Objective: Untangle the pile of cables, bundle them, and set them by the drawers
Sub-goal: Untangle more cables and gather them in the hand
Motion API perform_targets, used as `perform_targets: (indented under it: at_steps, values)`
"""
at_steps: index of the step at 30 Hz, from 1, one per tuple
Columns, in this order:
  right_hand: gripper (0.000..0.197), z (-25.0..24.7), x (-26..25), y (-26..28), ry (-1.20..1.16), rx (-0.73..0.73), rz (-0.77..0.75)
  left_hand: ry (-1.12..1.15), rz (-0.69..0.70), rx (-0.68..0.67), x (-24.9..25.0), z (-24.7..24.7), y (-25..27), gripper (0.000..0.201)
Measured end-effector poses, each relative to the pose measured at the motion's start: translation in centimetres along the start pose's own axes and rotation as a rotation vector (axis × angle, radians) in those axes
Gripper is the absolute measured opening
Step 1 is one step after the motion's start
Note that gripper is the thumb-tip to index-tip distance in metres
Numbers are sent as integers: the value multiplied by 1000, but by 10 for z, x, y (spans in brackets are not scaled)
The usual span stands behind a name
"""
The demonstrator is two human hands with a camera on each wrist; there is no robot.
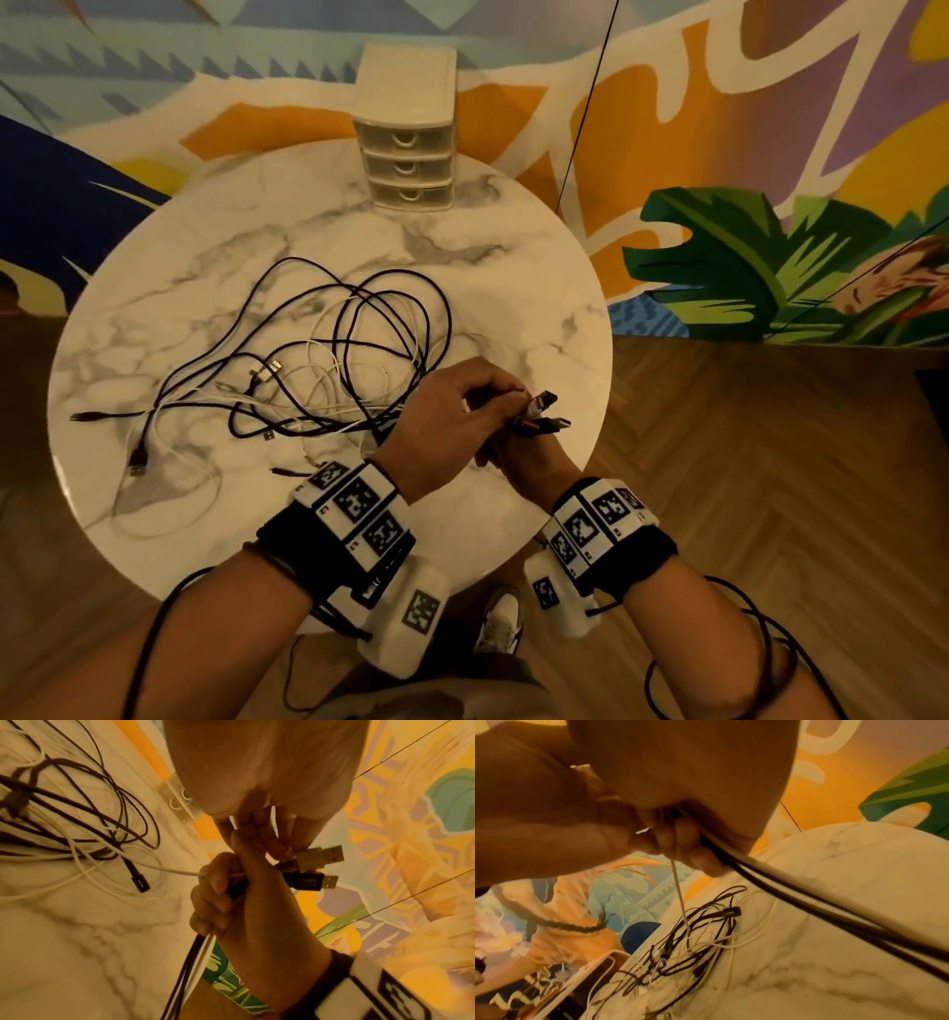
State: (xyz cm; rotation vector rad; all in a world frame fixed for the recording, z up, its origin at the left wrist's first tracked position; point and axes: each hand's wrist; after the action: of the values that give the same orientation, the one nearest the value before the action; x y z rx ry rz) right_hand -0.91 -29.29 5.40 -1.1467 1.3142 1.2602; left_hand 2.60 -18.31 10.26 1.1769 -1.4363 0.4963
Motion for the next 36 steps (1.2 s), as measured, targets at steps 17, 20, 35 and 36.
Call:
perform_targets:
  at_steps: [17, 20, 35, 36]
  values:
    - [55, 2, -7, 12, -383, 221, -20, -511, -153, -37, -147, -21, 14, 17]
    - [58, 4, -8, 13, -344, 231, 11, -559, -147, 25, -152, -38, 2, 21]
    - [62, -37, -36, 15, -115, 389, -182, -673, -387, 87, -88, -83, -23, 24]
    - [61, -26, -35, 19, -61, 293, -110, -684, -328, 144, -79, -74, -19, 26]
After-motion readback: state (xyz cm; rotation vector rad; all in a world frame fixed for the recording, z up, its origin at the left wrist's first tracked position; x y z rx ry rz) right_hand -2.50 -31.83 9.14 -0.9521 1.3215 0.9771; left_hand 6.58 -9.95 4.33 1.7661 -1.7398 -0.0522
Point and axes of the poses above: each hand's wrist, its own y-axis away from the middle knuckle, its own z-axis out of the palm, x = y × z, and after that the axes turned 15 degrees about -z, right-handed
